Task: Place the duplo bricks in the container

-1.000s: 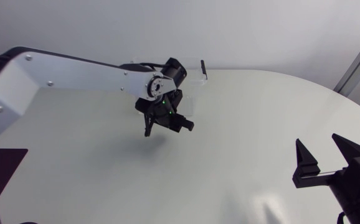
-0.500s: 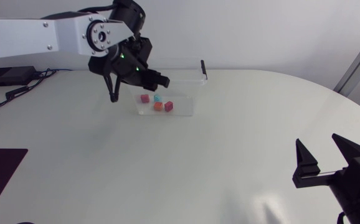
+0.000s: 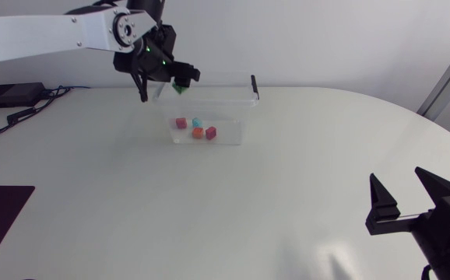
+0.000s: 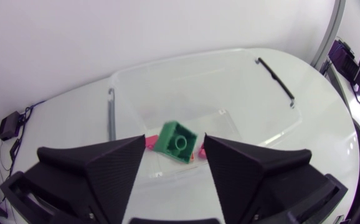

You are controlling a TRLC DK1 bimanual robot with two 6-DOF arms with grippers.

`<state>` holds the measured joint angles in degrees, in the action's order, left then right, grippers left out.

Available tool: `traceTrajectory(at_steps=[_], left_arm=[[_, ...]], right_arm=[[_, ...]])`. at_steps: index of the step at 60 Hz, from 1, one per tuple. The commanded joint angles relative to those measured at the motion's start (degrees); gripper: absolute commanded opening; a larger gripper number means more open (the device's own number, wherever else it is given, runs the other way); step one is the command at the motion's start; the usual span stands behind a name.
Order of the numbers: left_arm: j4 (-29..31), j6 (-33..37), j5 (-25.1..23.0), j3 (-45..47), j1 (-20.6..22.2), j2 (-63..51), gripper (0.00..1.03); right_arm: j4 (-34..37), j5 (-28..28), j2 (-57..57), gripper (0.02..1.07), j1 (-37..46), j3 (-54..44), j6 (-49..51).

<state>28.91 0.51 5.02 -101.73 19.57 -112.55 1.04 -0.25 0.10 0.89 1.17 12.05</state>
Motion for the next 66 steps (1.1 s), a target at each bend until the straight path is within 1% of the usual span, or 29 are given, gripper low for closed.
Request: traceTrajectory(at_steps=[1, 10, 21, 23, 25, 27, 31, 38, 44, 50, 56, 66], left_arm=[[0.27, 1.16, 0.35, -0.04, -0.06, -1.44, 1.0], [0.98, 1.42, 0.35, -0.04, -0.85, 0.84, 1.0], [2.65, 1.42, 0.35, 1.8, -2.26, 8.49, 0.99], [2.73, 1.86, 1.75, 2.68, -2.43, 10.25, 0.99], [2.56, 2.83, 4.74, 3.74, -2.35, 11.74, 0.99], [2.56, 3.35, 6.76, 4.53, -2.35, 12.88, 0.99], [2.47, 4.32, 9.22, 6.55, -2.87, 15.43, 0.99], [1.33, 5.2, 10.63, 11.38, -4.1, 20.71, 0.99], [-1.04, 5.9, 12.3, 16.74, -4.72, 27.3, 0.99], [-5.09, 7.57, 13.62, 23.86, -5.25, 35.56, 0.99], [-8.08, 8.71, 13.62, 31.07, -5.77, 44.17, 0.99], [-8.08, 8.98, 13.62, 40.65, -5.6, 56.48, 0.99]], right_arm=[[-0.51, -0.54, -0.36, 1.02, 0.35, -1.17, 0.69], [-0.6, -0.54, -0.36, 1.02, 0.35, -1.17, 0.69], [-0.51, -0.54, -0.36, 1.02, 0.35, -1.17, 0.69], [-0.51, -0.54, -0.36, 1.02, 0.35, -1.17, 0.69], [-0.51, -0.54, -0.36, 1.02, 0.35, -1.17, 0.69], [-0.51, -0.54, -0.36, 1.02, 0.35, -1.17, 0.69], [-0.51, -0.54, -0.36, 1.02, 0.35, -1.17, 0.69], [-0.51, -0.54, -0.36, 1.02, 0.35, -1.17, 0.69], [-0.51, -0.54, -0.36, 1.02, 0.35, -1.17, 0.69], [-0.51, -0.54, -0.36, 1.02, 0.35, -1.17, 0.69], [-0.51, -0.54, -0.36, 1.02, 0.35, -1.17, 0.69], [-0.51, -0.54, -0.36, 1.02, 0.35, -1.17, 0.69]])
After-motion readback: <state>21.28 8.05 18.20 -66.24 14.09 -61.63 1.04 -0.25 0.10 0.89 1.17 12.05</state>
